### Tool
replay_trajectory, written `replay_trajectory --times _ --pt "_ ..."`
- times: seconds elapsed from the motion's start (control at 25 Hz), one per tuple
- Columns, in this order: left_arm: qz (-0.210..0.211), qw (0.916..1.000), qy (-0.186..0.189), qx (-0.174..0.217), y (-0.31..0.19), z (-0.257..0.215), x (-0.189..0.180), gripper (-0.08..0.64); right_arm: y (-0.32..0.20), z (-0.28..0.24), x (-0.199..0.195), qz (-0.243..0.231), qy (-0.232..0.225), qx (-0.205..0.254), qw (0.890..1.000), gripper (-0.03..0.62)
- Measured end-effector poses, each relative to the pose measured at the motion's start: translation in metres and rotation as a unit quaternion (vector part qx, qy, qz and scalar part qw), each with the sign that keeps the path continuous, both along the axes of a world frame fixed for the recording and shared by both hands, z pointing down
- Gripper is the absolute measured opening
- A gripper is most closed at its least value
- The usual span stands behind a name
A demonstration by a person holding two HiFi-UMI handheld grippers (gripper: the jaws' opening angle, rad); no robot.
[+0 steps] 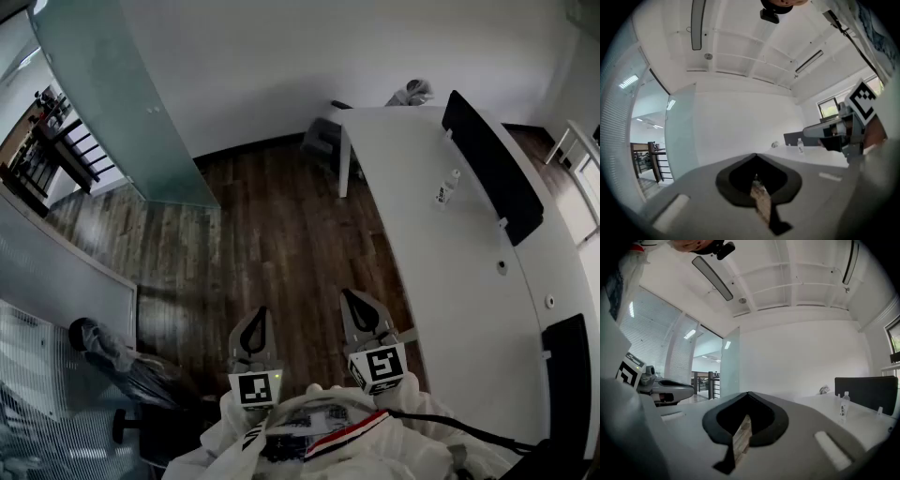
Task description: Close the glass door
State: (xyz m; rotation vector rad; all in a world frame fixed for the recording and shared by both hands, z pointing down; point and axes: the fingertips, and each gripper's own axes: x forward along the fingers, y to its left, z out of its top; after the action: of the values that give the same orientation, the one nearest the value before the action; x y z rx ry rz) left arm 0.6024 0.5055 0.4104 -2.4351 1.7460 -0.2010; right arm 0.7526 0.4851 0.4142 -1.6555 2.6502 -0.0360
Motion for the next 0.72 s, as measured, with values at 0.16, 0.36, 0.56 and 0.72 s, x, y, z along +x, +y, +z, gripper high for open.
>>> replay_trajectory --times 0.16,0.36,0.56,0.72 --pt "0.009 0.9999 -0.007 0.01 -0.004 0.012 -0.001 0.002 0.002 -0.002 0.001 0.01 0.001 0.003 1.0 0.003" --pt "0.008 0.9999 -0.01 0.0 -0.009 0.01 0.0 0.002 0.002 -0.007 0.003 0.002 -0.034 0.018 0.999 0.005" --pt "-0.001 0.9999 -0.013 -0.007 -0.01 0.011 -0.001 0.002 0.006 -0.009 0.003 -0.001 -0.026 0.033 0.999 0.005" --pt "-0.007 0.9998 -0.013 -0.009 -0.009 0.015 0.004 0.0 0.006 -0.001 0.011 -0.001 -0.023 0.022 1.0 0.005"
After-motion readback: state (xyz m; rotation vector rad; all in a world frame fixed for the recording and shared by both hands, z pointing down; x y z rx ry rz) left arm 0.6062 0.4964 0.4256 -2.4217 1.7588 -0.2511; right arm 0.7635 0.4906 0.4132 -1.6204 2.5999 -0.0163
